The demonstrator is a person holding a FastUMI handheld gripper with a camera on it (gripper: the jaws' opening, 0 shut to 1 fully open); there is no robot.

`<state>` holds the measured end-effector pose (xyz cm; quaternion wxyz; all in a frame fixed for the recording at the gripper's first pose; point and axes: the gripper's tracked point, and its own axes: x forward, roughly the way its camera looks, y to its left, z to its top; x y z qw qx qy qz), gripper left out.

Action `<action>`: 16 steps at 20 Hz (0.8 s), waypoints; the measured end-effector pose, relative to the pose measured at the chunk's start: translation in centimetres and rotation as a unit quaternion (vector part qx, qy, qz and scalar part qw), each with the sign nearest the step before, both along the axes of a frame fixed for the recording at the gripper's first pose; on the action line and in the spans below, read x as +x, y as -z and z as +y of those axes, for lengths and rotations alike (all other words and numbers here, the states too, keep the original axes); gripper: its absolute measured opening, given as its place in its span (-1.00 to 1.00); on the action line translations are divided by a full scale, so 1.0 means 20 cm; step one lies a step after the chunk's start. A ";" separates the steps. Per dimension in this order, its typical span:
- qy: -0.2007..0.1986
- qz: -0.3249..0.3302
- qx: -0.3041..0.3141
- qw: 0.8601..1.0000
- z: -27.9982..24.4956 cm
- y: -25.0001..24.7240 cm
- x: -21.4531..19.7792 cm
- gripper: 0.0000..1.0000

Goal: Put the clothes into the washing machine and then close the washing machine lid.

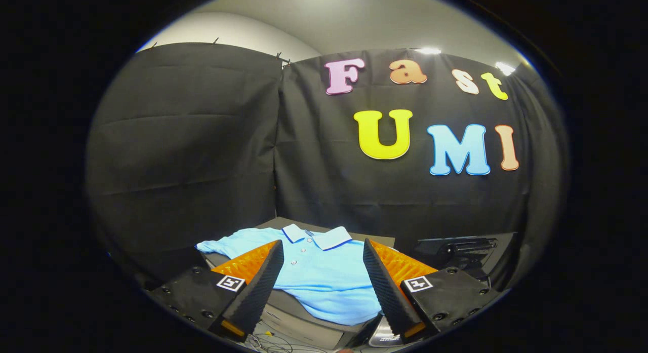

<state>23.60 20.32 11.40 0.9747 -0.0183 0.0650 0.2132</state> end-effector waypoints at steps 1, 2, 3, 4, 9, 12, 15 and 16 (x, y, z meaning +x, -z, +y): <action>-0.005 0.007 -0.001 1.000 0.03 0.01 0.02 0.96; -0.010 0.014 -0.003 1.000 0.06 0.02 0.05 0.96; -0.013 0.020 -0.006 1.000 0.08 0.04 0.07 0.95; -0.014 0.027 -0.008 1.000 0.10 0.05 0.10 0.96; -0.025 0.068 -0.025 0.997 0.20 0.14 0.22 0.96; -0.028 0.096 -0.033 0.994 0.25 0.21 0.29 0.96; -0.034 0.116 -0.046 0.992 0.30 0.27 0.34 0.96; -0.034 0.126 -0.054 0.990 0.30 0.29 0.36 0.96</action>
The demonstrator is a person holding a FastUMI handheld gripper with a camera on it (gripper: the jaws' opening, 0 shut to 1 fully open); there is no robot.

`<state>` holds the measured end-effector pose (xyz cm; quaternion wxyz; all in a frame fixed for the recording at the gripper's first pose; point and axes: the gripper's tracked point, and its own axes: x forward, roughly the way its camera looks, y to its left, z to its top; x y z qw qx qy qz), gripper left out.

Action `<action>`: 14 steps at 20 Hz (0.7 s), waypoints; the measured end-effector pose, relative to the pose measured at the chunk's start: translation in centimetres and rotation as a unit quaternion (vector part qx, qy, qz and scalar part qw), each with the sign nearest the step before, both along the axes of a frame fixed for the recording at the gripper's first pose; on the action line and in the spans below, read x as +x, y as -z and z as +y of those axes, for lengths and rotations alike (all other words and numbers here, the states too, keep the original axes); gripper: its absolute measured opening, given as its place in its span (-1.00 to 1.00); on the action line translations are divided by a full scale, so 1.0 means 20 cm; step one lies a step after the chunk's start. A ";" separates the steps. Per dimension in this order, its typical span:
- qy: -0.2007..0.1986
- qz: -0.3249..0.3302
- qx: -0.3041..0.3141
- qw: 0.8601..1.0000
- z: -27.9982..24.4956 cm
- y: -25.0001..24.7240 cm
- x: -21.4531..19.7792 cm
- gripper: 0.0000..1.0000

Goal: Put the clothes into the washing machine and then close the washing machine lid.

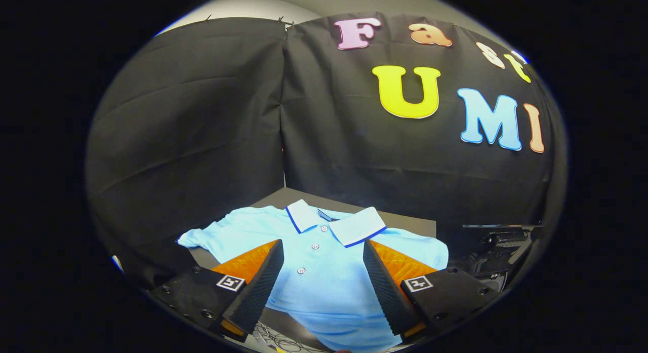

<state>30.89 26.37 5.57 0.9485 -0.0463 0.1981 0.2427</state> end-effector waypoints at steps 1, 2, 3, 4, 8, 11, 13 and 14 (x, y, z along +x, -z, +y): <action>-0.001 0.007 -0.006 1.000 0.01 0.02 0.02 0.96; -0.002 0.012 -0.010 1.000 0.02 0.04 0.05 0.96; -0.004 0.018 -0.017 1.000 0.03 0.06 0.05 0.97; -0.007 0.031 -0.029 0.999 0.03 0.09 0.06 0.96; -0.016 0.056 -0.048 0.997 0.04 0.19 0.06 0.96; -0.022 0.082 -0.057 0.995 0.04 0.25 0.06 0.96; -0.022 0.091 -0.054 0.994 0.05 0.26 0.06 0.95; -0.023 0.096 -0.055 0.994 0.05 0.27 0.05 0.94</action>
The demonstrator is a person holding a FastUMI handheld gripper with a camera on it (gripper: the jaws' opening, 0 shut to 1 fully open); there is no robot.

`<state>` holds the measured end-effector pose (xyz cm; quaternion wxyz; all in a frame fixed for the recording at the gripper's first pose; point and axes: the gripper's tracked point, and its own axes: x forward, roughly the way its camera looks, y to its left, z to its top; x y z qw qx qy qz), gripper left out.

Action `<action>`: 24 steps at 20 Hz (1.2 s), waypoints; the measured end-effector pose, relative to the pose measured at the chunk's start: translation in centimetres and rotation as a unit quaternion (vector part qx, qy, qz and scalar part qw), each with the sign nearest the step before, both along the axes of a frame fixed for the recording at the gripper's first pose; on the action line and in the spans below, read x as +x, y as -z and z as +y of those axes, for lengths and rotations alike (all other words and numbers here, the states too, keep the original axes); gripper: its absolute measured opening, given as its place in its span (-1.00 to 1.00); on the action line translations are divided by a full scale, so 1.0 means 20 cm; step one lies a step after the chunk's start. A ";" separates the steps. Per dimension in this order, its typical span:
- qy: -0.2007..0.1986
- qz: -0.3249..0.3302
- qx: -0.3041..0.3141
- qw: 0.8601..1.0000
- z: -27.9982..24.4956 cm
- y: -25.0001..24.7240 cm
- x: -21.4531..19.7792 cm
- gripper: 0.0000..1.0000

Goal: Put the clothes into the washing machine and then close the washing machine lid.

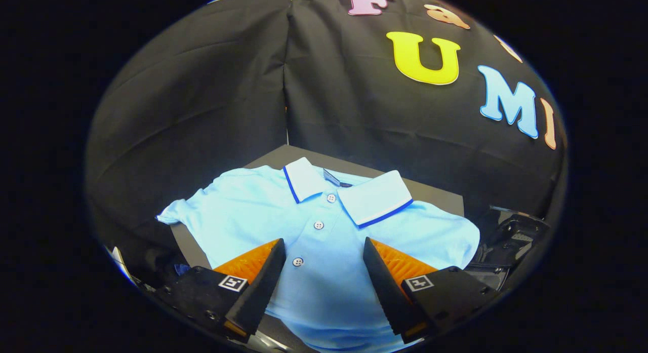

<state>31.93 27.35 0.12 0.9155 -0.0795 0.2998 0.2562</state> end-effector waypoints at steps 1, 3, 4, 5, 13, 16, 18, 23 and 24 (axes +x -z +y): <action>0.001 0.004 0.000 1.000 0.00 0.00 0.01 0.95; 0.000 0.004 -0.002 1.000 0.00 0.00 0.00 0.87; -0.004 0.005 -0.004 1.000 0.00 0.00 0.00 0.69; -0.007 0.010 0.000 1.000 0.01 0.00 -0.01 0.51; -0.019 0.006 0.021 1.000 0.04 -0.03 -0.04 -0.88; -0.010 -0.005 0.058 0.998 0.03 -0.09 -0.04 -0.88; -0.003 -0.022 0.096 0.995 0.02 -0.18 -0.04 -0.88; -0.003 -0.050 0.127 0.991 -0.08 -0.34 -0.08 -0.89; -0.001 -0.059 0.130 0.990 -0.11 -0.38 -0.07 -0.89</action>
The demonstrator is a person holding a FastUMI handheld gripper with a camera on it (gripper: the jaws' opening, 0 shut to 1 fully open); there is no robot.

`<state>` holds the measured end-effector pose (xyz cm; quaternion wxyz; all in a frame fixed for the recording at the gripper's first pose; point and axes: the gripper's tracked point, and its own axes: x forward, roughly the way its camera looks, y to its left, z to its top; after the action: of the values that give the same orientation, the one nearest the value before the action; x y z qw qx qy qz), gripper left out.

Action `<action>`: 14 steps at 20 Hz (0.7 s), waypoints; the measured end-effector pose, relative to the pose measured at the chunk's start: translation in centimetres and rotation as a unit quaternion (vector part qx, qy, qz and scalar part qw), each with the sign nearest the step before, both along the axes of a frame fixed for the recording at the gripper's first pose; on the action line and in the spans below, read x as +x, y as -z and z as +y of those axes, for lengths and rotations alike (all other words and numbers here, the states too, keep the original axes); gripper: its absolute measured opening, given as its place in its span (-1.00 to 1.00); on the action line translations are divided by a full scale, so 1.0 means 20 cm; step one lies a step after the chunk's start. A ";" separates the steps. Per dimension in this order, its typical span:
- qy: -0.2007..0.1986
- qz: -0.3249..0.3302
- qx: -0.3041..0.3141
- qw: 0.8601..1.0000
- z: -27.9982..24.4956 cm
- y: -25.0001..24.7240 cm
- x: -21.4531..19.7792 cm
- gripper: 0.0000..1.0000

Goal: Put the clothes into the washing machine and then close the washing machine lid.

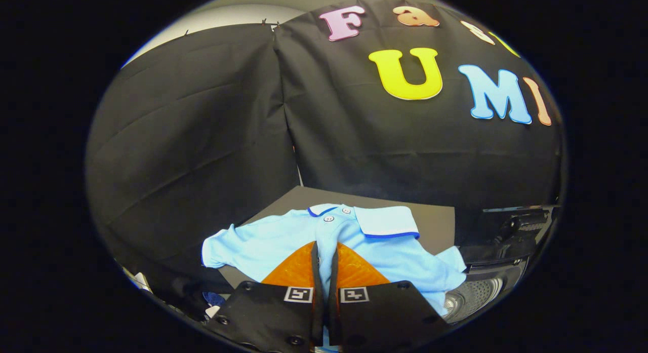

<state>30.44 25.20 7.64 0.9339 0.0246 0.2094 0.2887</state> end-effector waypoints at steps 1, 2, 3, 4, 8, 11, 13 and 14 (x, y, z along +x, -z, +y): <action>0.001 -0.004 0.000 1.000 -0.02 -0.02 -0.01 -0.89; 0.004 -0.008 0.003 1.000 -0.05 -0.04 -0.01 -0.89; 0.008 -0.011 0.006 1.000 -0.09 -0.05 -0.02 -0.89; 0.010 -0.012 0.007 1.000 -0.13 -0.06 -0.01 -0.89; 0.027 -0.020 0.013 0.999 -0.27 -0.10 0.00 -0.89; 0.043 -0.025 0.021 0.999 -0.39 -0.12 0.00 -0.89; 0.053 -0.026 0.022 0.998 -0.47 -0.12 0.01 -0.89; 0.060 -0.027 0.024 0.998 -0.52 -0.13 0.01 -0.89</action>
<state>30.72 14.85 10.14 0.9541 0.0512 0.1750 0.2376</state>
